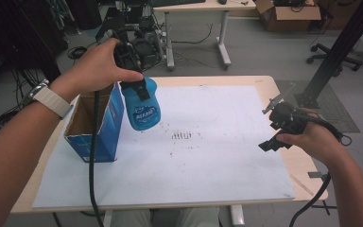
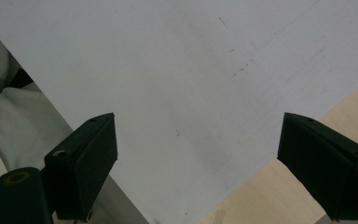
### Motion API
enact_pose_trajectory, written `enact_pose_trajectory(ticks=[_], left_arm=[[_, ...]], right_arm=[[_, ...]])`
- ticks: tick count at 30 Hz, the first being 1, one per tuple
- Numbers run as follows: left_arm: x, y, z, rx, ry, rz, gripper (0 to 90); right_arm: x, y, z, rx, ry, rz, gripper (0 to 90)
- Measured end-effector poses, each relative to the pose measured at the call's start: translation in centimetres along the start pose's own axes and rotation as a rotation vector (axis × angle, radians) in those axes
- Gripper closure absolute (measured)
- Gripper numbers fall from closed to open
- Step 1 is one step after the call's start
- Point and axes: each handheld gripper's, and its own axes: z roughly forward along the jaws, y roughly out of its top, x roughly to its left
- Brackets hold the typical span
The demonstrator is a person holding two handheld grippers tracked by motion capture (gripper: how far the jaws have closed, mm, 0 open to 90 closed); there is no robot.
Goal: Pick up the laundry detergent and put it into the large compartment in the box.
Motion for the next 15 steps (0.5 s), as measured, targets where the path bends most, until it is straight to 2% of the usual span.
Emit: enact_pose_trajectory(ticks=[8,9,12,15], left_arm=[[0.8,-0.6,-1.6,0.007,0.009,-0.111,37.6],[0.8,-0.6,-1.6,0.007,0.009,-0.111,37.6],[1.1,-0.8,-2.5,0.014,0.023,-0.163,37.6],[1.5,-1.1,-3.2,0.010,0.016,-0.218,37.6]], right_arm=[[0.0,0.3,0.0,-0.002,-0.001,-0.011,11.8],[0.0,0.3,0.0,-0.004,-0.001,-0.012,11.8],[0.0,0.5,-0.1,-0.007,-0.001,-0.016,11.8],[-0.1,0.6,-0.1,-0.008,-0.001,-0.018,11.8]])
